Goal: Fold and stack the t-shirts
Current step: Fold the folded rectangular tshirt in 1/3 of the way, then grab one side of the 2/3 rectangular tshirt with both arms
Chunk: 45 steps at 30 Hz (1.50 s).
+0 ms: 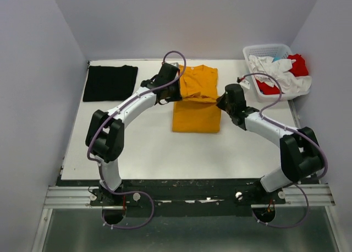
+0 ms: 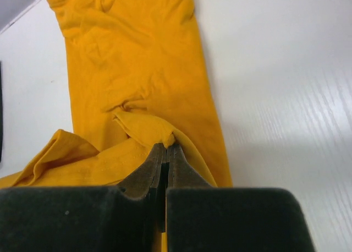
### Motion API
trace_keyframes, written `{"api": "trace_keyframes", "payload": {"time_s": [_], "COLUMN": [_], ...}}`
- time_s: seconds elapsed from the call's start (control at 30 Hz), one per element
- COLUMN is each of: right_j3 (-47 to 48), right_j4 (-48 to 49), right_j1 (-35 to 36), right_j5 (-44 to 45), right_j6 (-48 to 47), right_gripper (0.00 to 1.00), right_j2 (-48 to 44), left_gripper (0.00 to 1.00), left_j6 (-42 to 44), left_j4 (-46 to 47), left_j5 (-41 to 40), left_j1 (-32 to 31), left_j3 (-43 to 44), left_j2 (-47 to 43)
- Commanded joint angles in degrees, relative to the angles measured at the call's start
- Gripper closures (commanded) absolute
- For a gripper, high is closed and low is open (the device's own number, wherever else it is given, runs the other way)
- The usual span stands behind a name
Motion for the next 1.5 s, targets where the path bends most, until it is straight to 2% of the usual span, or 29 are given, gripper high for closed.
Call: {"api": "trace_keyframes", "payload": {"time_s": [0.0, 0.33, 0.43, 0.47, 0.5, 0.53, 0.57, 0.6, 0.63, 0.67, 0.7, 0.83, 1.03, 1.13, 1.2, 1.33, 1.47], "right_j3": [4.72, 8.73, 10.01, 10.79, 11.93, 13.39, 15.38, 17.1, 18.96, 20.19, 21.06, 17.73, 1.17, -6.73, -10.8, -15.89, -17.21], "right_j4": [6.02, 7.38, 6.9, 6.91, 6.56, 5.79, 4.58, 2.99, 1.51, 0.0, -1.02, -1.81, -1.99, -1.31, 0.5, 3.81, 3.94], "right_j1": [-1.48, -3.53, -3.94, -4.21, -4.55, -4.99, -5.1, -5.15, -5.21, -5.16, -5.16, -5.2, -5.18, -5.16, -5.16, -5.16, -5.2], "right_j5": [-3.62, -6.71, -6.56, -6.57, -6.82, -7.46, -8.18, -8.37, -8.29, -8.07, -7.89, -10.5, -16.02, -18.27, -18.96, -20.44, -20.56], "right_j6": [-3.42, -3.5, -3.09, -3.19, -3.51, -4.17, -5.36, -6.19, -6.46, -6.6, -6.7, -6.58, -2.44, 0.34, 1.9, 3.31, 5.23], "right_gripper": [0.99, 0.99, 0.92, 0.91, 0.88, 0.8, 0.68, 0.5, 0.41, 0.34, 0.25, 0.18, 0.13, 0.08, 0.08, 0.07, 0.11], "right_j2": [5.49, 13.86, 16.42, 17.48, 18.45, 19.61, 20.51, 21.41, 21.91, 22.17, 21.98, 17.09, 5.46, 1.02, -1.25, -3.42, -2.9], "left_gripper": [1.0, 1.0, 0.99, 0.95, 0.86, 0.73, 0.6, 0.51, 0.38, 0.13, 0.02, 0.01, 0.02, 0.01, 0.02, 0.06, 0.21], "left_j6": [4.2, 4.58, 4.14, 3.95, 3.91, 3.85, 3.77, 3.83, 3.77, 3.83, 3.93, 2.5, -2.13, -3.29, -4.44, -6.16, -7.57], "left_j4": [-2.94, -4.79, -5.26, -5.6, -5.97, -6.51, -7.4, -8.8, -9.85, -10.28, -10.07, -4.56, 7.26, 10.15, 12.65, 14.34, 13.89], "left_j5": [5.22, 8.06, 8.82, 8.83, 9.12, 9.43, 9.7, 9.88, 9.73, 9.63, 9.63, 12.06, 16.8, 16.94, 17.86, 17.05, 18.06], "left_j1": [2.38, 5.0, 5.63, 5.9, 6.15, 6.44, 6.69, 6.96, 7.12, 7.16, 7.16, 7.16, 6.99, 6.9, 6.9, 6.98, 6.99], "left_j3": [6.05, 11.68, 12.73, 13.36, 13.94, 14.98, 16.21, 17.78, 18.98, 19.61, 19.3, 9.3, -16.36, -23.15, -26.59, -27.57, -25.78], "left_j2": [5.49, 13.5, 15.22, 15.84, 16.38, 16.82, 17.24, 17.43, 17.25, 16.57, 15.14, 7.2, -5.76, -8.36, -8.95, -6.77, -2.24]}}
